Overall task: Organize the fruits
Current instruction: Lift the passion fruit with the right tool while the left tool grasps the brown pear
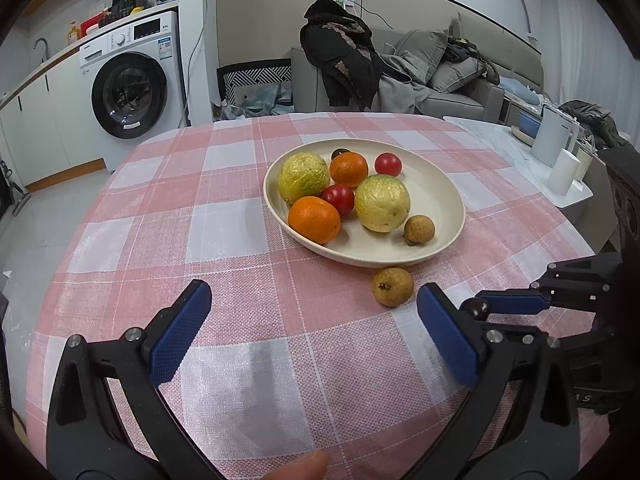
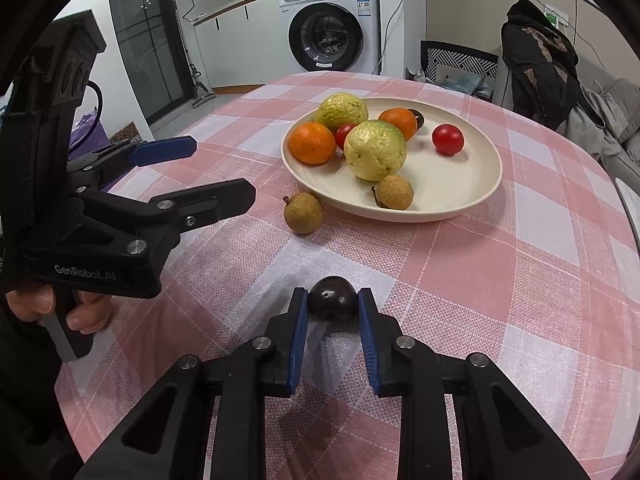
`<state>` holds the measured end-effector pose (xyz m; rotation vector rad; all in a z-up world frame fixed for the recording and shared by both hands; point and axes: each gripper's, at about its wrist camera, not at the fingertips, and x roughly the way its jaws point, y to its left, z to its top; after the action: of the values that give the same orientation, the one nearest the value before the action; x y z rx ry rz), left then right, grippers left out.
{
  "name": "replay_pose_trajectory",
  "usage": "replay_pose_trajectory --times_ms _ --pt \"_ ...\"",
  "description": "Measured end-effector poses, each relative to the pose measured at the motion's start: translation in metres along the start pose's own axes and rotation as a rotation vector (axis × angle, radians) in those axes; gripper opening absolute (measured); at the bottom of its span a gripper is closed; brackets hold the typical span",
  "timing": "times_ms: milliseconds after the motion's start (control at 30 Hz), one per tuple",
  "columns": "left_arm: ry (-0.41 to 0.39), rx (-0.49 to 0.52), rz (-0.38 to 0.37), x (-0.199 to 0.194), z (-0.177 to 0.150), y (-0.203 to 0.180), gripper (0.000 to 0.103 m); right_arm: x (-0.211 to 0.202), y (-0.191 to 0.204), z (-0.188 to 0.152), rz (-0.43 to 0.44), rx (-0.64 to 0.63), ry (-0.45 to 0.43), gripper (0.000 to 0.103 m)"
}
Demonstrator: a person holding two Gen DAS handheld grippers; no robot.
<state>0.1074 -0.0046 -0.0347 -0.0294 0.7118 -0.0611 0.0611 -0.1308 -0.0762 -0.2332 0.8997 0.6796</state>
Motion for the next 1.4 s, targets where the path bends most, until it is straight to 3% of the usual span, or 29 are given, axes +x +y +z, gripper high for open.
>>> replay_pose_trajectory --times_ms 400,767,867,1000,1067,1133,1400 --pt "0.080 -0.017 -0.025 0.021 0.004 -0.012 0.102 -0.027 -0.033 0.010 -0.068 0.147 -0.160 0.026" --pt "0.149 0.082 0.006 0.046 0.007 -0.048 0.102 -0.036 -0.045 0.015 -0.066 0.171 -0.181 0.026" --pt "0.153 0.077 -0.007 0.049 0.009 -0.050 0.091 -0.040 -0.046 0.013 -0.065 0.170 -0.189 0.026" --pt "0.199 0.054 -0.034 0.060 0.011 -0.047 0.057 -0.042 -0.049 0.013 -0.064 0.176 -0.195 0.026" --pt "0.195 0.041 -0.041 0.061 0.010 -0.045 0.049 -0.042 -0.049 0.012 -0.065 0.177 -0.195 0.025" --pt "0.188 0.037 -0.065 0.059 0.009 -0.042 0.026 -0.040 -0.050 0.012 -0.066 0.181 -0.192 0.025" --pt "0.163 0.024 -0.134 0.048 0.005 -0.034 0.025 -0.032 -0.046 0.010 -0.069 0.173 -0.180 0.025"
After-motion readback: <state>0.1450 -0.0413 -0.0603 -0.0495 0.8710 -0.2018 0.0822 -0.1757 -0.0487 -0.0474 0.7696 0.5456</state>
